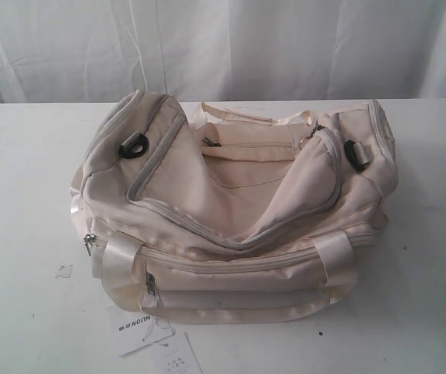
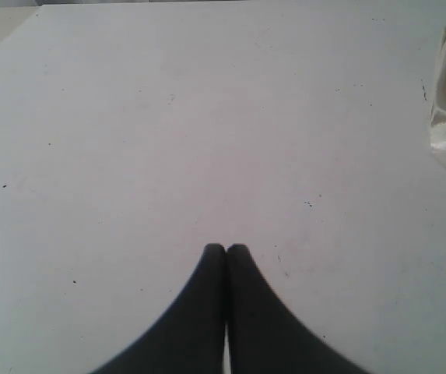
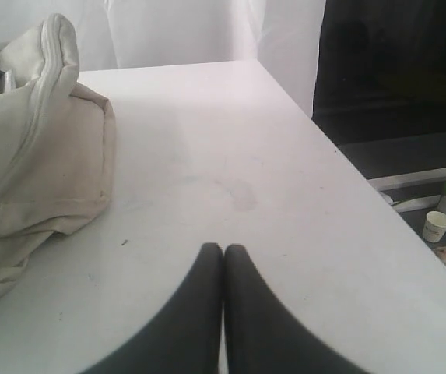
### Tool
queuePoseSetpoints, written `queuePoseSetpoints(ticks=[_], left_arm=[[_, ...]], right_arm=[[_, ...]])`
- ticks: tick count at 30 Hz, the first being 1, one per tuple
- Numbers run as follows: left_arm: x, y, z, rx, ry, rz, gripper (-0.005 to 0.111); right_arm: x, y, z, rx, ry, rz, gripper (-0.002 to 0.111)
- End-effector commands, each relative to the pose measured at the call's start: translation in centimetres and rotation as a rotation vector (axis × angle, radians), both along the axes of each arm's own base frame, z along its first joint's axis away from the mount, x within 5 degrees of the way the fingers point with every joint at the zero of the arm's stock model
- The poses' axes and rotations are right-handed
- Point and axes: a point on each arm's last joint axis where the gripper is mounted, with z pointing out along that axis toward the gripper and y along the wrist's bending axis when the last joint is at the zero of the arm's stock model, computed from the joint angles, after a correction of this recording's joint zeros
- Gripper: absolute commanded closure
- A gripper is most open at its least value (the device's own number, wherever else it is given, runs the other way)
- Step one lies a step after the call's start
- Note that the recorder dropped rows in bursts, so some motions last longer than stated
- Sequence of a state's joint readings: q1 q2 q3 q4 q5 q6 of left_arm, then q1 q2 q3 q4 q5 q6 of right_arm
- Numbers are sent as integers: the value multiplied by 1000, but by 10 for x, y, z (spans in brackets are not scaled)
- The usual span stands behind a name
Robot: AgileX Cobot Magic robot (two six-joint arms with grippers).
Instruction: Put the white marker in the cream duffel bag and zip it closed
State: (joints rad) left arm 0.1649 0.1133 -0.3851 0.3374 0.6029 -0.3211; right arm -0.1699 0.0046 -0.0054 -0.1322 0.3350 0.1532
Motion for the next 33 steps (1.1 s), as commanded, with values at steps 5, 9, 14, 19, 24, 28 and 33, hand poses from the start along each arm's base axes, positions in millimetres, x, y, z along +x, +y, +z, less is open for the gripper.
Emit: queuePoseSetpoints(ticks=[5, 9, 14, 19, 24, 28, 33], left_arm=[[-1, 0, -1, -4, -8, 5, 107], [-1, 0, -1, 8, -1, 3, 107], [21, -6, -16, 66, -214, -115, 107], [33, -11, -64, -21, -366, -163, 107], [31, -9, -74, -103, -272, -112, 107], [28, -8, -85, -222, -184, -43, 107], [22, -10, -98, -299, -36, -9, 107]], right_arm=[[0, 0, -2, 9, -1, -11, 108], [0, 0, -2, 9, -1, -11, 108], [0, 0, -2, 9, -1, -11, 108], [0, 0, -2, 9, -1, -11, 108], [0, 0, -2, 9, -1, -11, 108], [0, 0, -2, 9, -1, -11, 108], [0, 0, -2, 9, -1, -11, 108]])
